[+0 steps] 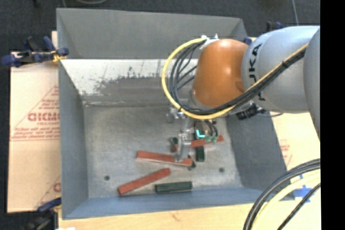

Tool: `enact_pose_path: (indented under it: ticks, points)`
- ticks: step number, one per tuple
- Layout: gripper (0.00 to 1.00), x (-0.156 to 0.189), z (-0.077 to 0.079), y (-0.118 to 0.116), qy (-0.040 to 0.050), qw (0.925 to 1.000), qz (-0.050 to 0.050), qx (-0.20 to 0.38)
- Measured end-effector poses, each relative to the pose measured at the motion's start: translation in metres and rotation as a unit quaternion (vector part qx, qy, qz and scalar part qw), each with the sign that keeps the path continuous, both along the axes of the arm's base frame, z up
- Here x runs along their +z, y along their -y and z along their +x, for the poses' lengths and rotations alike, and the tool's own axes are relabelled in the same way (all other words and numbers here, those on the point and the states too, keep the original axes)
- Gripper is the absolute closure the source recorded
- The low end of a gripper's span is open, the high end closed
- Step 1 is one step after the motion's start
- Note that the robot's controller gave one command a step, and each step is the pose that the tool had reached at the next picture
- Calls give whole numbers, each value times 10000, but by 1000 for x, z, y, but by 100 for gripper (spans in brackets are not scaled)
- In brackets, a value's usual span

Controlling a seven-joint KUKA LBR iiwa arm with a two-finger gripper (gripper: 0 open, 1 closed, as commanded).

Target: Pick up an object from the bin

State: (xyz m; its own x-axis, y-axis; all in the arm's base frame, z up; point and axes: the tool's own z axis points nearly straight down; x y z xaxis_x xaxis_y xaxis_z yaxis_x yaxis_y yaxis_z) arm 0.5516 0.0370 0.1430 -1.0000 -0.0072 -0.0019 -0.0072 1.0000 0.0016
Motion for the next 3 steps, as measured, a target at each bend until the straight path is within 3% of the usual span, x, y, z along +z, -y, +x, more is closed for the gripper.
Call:
enact_pose_path:
  ticks: [1, 2, 3]
  points:
    - [0, -77, -26, 20, -30, 10000, -8, -57]
    - [100, -72, -24, 19, 6, 10000, -1, -61]
    - [100, -61, -44, 33, -9, 9970, -5, -772]
